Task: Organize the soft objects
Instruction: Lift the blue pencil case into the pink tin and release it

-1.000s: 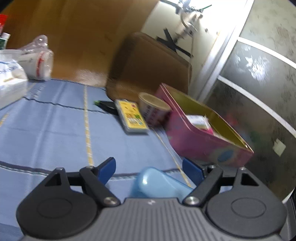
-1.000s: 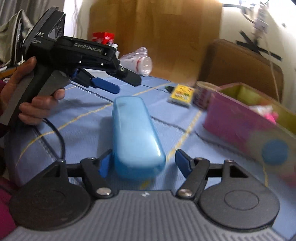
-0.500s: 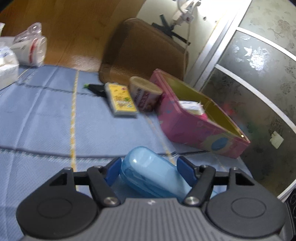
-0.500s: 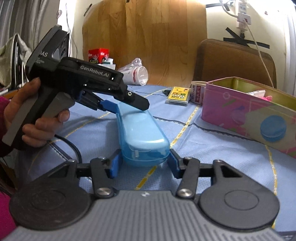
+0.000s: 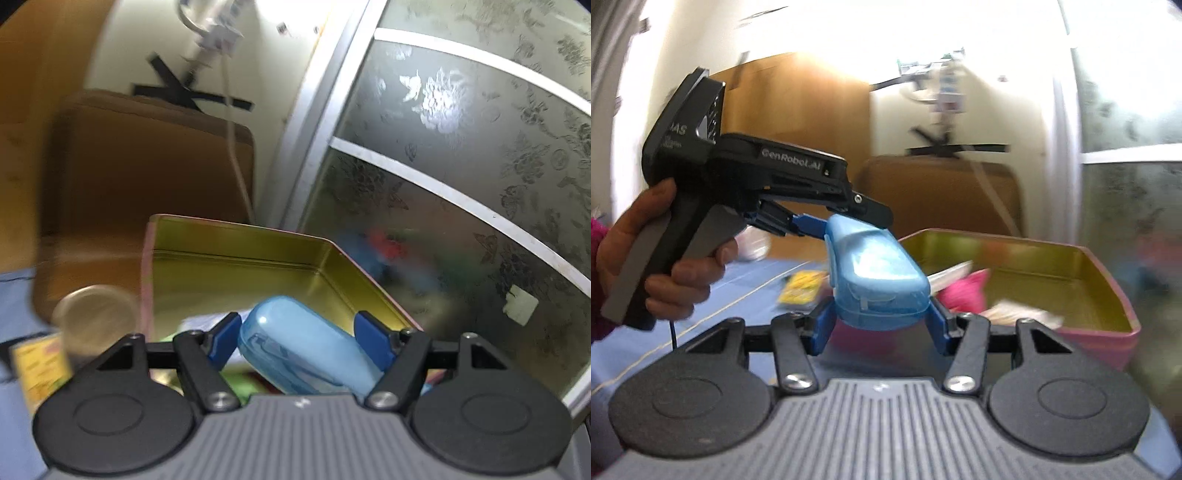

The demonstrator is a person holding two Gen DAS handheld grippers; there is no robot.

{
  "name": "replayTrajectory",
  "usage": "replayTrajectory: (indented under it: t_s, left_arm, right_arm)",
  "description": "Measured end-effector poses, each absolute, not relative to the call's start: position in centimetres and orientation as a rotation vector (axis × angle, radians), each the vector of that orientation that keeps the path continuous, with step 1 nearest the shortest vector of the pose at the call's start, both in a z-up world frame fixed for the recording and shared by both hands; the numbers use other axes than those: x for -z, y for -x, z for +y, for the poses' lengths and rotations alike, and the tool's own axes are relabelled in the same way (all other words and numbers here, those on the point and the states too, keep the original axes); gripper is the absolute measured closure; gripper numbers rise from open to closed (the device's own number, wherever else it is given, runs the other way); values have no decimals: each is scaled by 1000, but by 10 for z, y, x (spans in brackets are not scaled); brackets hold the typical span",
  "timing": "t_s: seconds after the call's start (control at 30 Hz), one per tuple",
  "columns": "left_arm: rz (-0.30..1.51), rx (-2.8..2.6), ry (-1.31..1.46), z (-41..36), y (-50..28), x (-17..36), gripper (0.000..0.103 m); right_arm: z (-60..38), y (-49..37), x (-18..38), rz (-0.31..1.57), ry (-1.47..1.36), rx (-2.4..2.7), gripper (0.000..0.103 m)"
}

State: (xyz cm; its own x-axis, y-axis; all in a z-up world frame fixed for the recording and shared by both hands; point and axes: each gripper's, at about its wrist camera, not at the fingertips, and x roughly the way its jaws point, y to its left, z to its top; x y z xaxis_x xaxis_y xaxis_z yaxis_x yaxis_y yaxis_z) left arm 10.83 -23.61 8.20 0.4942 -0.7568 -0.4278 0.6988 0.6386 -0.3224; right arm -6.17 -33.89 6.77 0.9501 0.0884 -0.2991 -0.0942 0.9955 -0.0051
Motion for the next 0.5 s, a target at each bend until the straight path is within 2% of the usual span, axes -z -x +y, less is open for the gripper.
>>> replayTrajectory:
  t_s: [0.3, 0.4, 0.47, 0.5]
  left_arm:
    - [718, 843, 24, -329, -167, -61, 32]
    - [730, 796, -41, -345, -176, -58, 22]
    - [700, 761, -58, -347, -175, -60, 6]
    - [682, 751, -58, -346, -174, -62, 6]
  right_arm:
    - [-384, 21, -66, 348, 7, 47, 48]
    - [-390, -2, -61, 385, 27, 79, 48]
    - [-392, -12, -59, 395, 19, 87, 47]
    - [-392, -16, -58, 402, 16, 87, 47]
